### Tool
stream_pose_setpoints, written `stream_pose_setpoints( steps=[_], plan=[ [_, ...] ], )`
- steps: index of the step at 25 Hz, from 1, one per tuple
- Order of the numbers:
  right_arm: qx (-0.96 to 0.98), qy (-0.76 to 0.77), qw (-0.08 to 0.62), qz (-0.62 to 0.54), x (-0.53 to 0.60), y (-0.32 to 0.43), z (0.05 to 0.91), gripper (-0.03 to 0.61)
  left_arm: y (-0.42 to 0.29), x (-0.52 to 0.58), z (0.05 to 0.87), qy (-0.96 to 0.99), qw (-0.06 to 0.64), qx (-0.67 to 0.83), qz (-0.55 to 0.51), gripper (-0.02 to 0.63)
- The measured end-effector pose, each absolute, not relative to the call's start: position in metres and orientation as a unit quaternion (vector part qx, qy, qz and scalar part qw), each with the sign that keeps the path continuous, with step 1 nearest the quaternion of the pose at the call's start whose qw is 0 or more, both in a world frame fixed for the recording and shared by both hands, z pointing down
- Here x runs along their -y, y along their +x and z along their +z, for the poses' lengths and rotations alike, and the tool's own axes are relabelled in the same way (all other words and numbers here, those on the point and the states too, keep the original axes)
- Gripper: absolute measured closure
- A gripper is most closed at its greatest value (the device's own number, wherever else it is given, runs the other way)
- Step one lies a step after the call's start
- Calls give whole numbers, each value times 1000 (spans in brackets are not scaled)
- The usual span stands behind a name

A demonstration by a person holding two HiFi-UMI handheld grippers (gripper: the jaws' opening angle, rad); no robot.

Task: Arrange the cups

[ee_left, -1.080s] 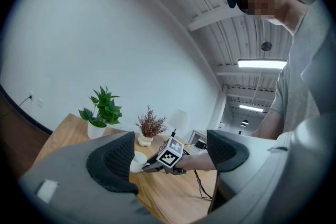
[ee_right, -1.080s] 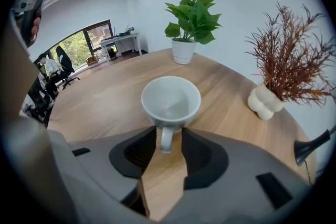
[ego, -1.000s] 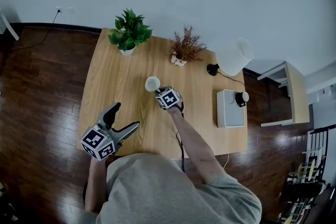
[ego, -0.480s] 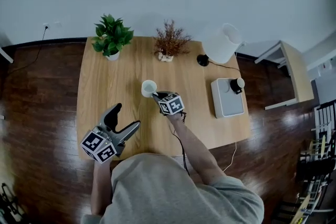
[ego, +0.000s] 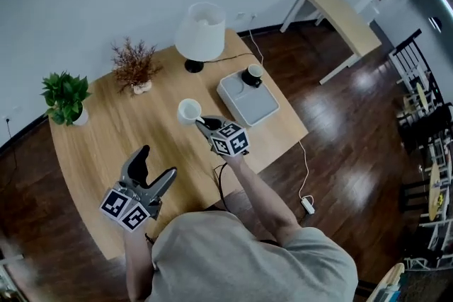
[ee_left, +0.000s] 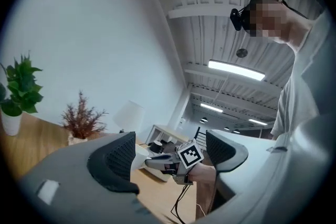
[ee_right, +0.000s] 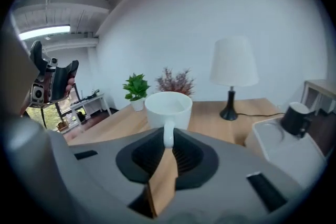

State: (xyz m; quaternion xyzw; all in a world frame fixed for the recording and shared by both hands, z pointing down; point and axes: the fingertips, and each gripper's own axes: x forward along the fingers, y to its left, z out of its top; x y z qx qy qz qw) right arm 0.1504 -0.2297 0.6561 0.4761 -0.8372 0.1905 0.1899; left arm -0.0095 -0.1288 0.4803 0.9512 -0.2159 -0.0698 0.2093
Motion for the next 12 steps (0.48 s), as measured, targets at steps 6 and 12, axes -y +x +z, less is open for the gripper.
stream_pose_setpoints(
  steps=[6, 12],
  plan=[
    [776, 579, 171, 180, 220, 292, 631, 515, 69, 126, 473, 967, 206, 139, -52, 204],
    [743, 624, 165, 176, 221, 371, 628, 514, 107, 122, 472, 970, 205, 124, -42, 204]
  ],
)
